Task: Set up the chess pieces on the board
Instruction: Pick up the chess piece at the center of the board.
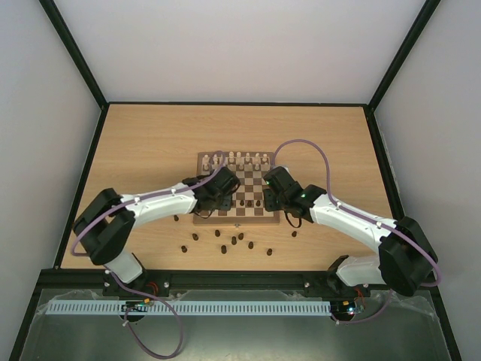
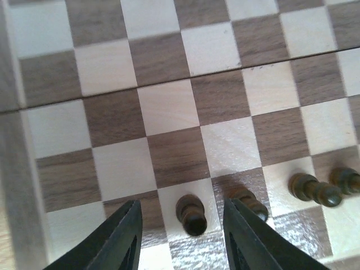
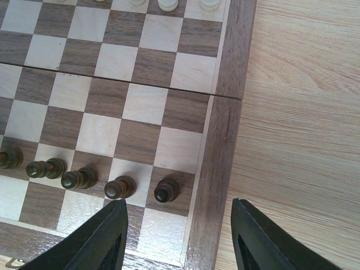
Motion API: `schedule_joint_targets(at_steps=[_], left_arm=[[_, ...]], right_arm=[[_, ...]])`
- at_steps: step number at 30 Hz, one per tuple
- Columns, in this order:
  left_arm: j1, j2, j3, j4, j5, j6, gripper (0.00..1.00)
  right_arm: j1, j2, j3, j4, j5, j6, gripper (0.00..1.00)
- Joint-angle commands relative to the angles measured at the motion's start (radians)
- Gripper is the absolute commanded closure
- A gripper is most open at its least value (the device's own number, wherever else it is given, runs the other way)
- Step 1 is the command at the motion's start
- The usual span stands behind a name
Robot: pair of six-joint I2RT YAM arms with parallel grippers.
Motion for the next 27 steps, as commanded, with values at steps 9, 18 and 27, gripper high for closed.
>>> schedule_joint_targets(at_steps=[9,18,27], left_arm=[[0.032,-0.306,-0.085,-0.173,-0.116,-0.088,0.29],[0.127,-0.437,-0.275,-0.171,-0.108,-0.169,0.02],[0.176,-0.469,-0.357,-0.163,-0.098,-0.195,0.01]], right_arm=[[0.001,-0.008,-0.014,-0.02,-0.005,0.002,0.43],[0.002,-0.028,-0.02,-0.01,-0.025,0.003,0.01],[0.002,-0.045,-0.026,-0.004,-0.047,0.0,0.01]])
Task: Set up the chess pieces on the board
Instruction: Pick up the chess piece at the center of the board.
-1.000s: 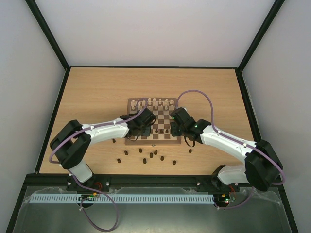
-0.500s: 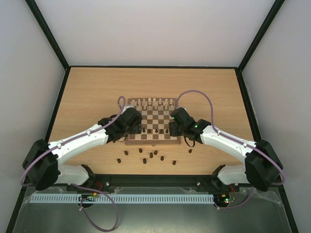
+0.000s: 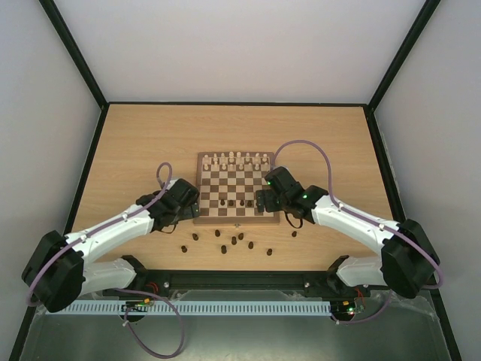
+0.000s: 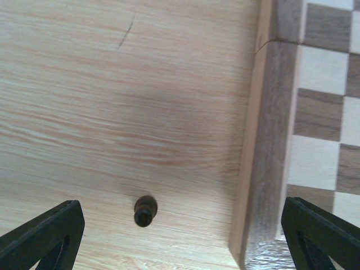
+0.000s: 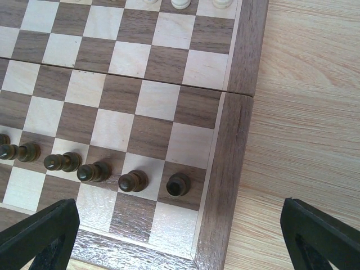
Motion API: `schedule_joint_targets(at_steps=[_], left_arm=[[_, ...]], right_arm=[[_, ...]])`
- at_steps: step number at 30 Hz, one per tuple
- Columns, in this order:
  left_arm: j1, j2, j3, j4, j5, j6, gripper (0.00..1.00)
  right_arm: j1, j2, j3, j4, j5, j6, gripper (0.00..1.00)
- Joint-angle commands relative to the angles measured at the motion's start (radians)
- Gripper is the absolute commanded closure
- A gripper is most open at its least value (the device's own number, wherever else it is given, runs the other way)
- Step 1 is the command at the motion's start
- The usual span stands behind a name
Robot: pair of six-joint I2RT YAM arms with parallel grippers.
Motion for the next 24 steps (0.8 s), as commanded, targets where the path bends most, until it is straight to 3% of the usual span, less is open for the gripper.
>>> schedule_joint_targets(at_steps=[1,7,17,24], left_arm=[[0.009,-0.007,-0.029,-0.007,-0.001,-0.031,0.01],[0.05,0.017,-0.066,0.035,0.02,-0.025,0.08],[0.075,0.052,-0.103,0.095,0.053,-0.021,0.43],[0.074,0.061,-0.114,0.101,0.045,-0.02,0.56]], right_arm=[[0.002,-0.028,-0.02,-0.004,-0.015,-0.001,0.01],[0.002,-0.03,-0.022,-0.001,-0.025,-0.004,0.01],[0.002,-0.025,-0.023,0.003,-0.035,-0.007,0.04],[0.002,-0.024,-0.023,0.004,-0.036,-0.008,0.04]])
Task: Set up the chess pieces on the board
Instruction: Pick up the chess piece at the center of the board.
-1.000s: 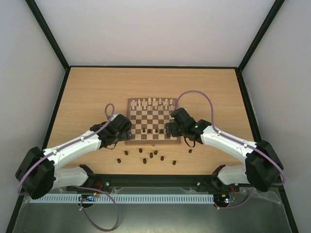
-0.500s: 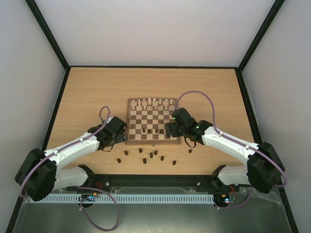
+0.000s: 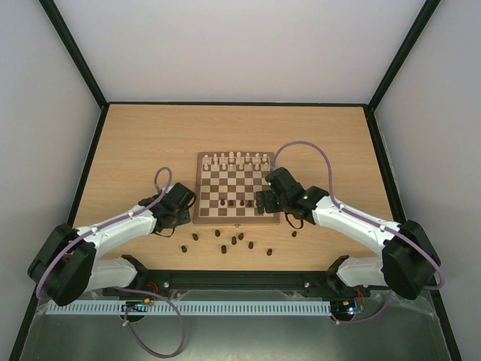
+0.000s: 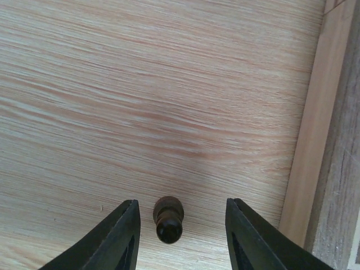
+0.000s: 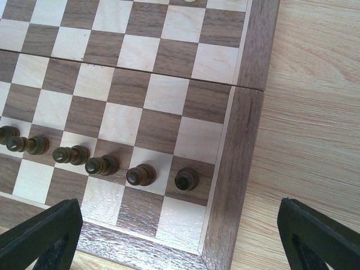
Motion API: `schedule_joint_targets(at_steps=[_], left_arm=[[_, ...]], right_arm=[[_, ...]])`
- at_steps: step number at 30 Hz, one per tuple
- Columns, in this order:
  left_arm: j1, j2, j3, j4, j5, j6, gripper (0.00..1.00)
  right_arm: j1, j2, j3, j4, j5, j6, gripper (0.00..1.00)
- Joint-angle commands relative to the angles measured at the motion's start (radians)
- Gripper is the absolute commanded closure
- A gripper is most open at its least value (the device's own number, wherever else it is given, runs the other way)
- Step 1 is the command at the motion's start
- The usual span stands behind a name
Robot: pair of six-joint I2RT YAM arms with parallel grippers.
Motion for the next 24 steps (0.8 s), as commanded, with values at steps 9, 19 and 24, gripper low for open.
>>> schedule_joint_targets(at_steps=[9,19,24], left_arm=[[0.007,0.023,-0.011,0.014,-0.009,0.004,0.74],[0.007,0.033,-0.017,0.016,-0.005,0.007,0.88],[-0.001,0.009,0.024,-0.034,-0.018,0.015,0.94]], right_arm=[[0.002,-0.01,-0.013,-0.004,-0.006,-0.009,0.05],[0.002,-0.01,-0.014,-0.003,-0.008,-0.011,0.06],[0.002,-0.009,-0.014,-0.003,-0.009,-0.011,0.06]])
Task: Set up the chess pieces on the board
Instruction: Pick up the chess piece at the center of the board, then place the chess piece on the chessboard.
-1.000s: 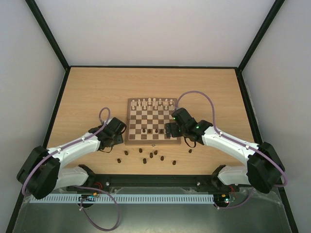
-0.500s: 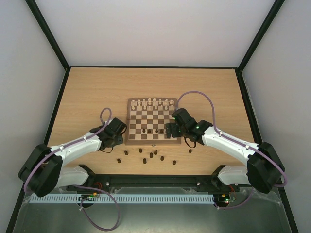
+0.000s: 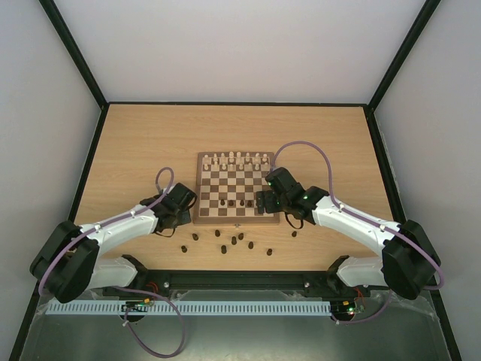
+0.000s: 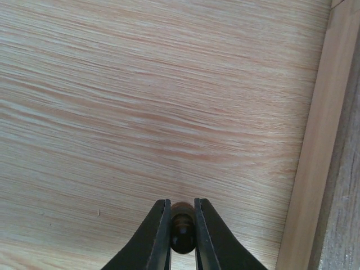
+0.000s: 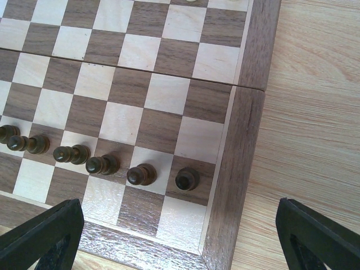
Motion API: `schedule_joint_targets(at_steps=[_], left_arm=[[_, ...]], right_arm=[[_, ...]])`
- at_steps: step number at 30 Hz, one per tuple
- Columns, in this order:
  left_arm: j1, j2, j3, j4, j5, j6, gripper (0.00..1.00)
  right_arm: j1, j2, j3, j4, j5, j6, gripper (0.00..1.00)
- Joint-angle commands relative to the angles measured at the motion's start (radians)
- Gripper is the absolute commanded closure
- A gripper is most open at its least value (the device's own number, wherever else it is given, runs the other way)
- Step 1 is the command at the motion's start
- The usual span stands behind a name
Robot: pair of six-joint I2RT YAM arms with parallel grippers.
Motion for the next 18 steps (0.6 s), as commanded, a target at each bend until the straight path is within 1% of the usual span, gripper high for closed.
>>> schedule_joint_targets(at_steps=[1,5,8,13,18], left_arm=[[-0.008,-0.023,0.052,-0.079,-0.027,0.01,0.94],[-0.036,-0.039,0.151,-0.146,-0.039,0.038,0.94],[-0.07,-0.022,0.234,-0.176,-0.039,0.057,0.94],[-0.142,0.058,0.347,-0.176,-0.034,0.072,0.92],[-0.18,0.154,0.387,-0.133,-0.028,0.083,0.91]], right_arm=[[0.002,-0.009,-0.014,-0.003,-0.005,-0.008,0.06],[0.002,-0.004,-0.013,-0.003,-0.002,-0.006,0.06],[0.002,-0.002,-0.011,-0.003,0.004,-0.006,0.06],[0.002,0.001,-0.011,-0.008,0.026,-0.003,0.06],[0.002,0.0,-0.012,-0.013,0.055,0.005,0.06]])
